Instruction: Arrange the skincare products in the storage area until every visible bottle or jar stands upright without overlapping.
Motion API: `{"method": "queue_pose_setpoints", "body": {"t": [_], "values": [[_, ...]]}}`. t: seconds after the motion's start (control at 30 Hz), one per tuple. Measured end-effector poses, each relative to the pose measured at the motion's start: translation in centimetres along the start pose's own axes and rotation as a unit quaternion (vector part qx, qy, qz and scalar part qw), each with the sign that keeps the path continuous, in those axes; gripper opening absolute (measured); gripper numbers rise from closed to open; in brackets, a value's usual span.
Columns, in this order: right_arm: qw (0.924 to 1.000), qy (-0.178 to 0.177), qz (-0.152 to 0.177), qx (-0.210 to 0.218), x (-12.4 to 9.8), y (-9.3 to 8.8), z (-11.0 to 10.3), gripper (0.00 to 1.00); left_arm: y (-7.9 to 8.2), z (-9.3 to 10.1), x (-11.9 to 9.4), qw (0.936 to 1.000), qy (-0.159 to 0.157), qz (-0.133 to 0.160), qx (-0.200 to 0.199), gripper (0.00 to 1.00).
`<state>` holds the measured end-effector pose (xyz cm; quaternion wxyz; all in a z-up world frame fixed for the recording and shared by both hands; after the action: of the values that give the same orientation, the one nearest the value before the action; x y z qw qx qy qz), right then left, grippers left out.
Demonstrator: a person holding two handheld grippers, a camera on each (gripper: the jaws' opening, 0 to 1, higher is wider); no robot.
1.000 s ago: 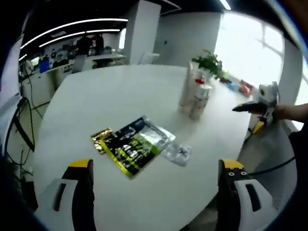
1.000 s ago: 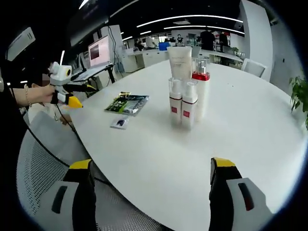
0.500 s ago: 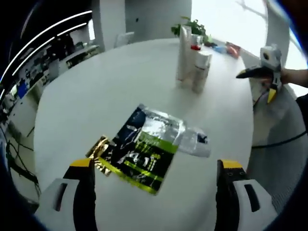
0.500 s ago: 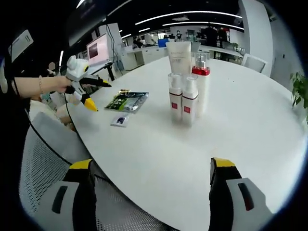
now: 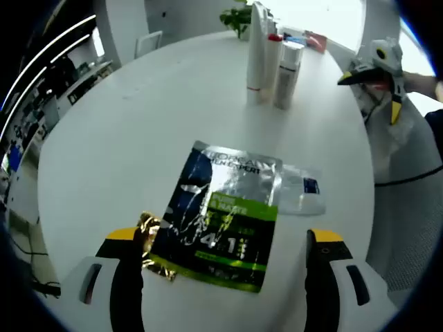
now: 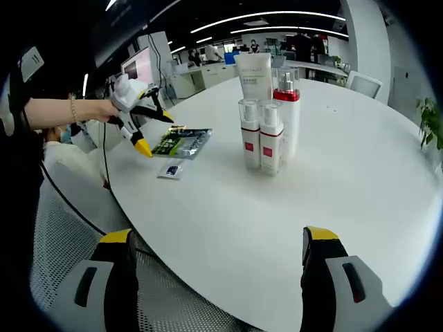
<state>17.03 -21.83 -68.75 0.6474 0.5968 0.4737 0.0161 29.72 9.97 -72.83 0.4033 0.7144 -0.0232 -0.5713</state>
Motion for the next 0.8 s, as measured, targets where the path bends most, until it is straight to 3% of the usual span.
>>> {"method": "queue_pose_setpoints", "body": {"t": [0.43,0.67,0.8], "values": [[0.9999,-0.004,-0.008,-0.005,0.0,-0.2,0.0,0.99,0.2,-0.3,3.1,0.9931,-0.063,-0.065,0.074,0.82],[0.9999,-0.005,-0.011,-0.004,0.0,-0.2,-0.1,0.98,0.7,-2.0,3.1,0.9906,-0.063,-0.076,0.095,0.73],[0.9999,-0.005,-0.013,-0.004,0.0,-0.3,-0.1,0.98,1.1,-1.7,3.5,0.9887,-0.07,-0.072,0.112,0.72]]}}
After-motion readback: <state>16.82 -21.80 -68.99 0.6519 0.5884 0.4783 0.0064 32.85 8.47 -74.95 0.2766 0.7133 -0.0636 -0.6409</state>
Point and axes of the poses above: the point that each gripper's makers call its tool centre point, and the gripper's own axes: x roughly forward along the fingers, z roughly to its right, y roughly out of its top, the point moved 3 cm from there along -x, roughly backward along the fingers, and after that the axes turned 5 degrees about z, right-handed, at the moved point
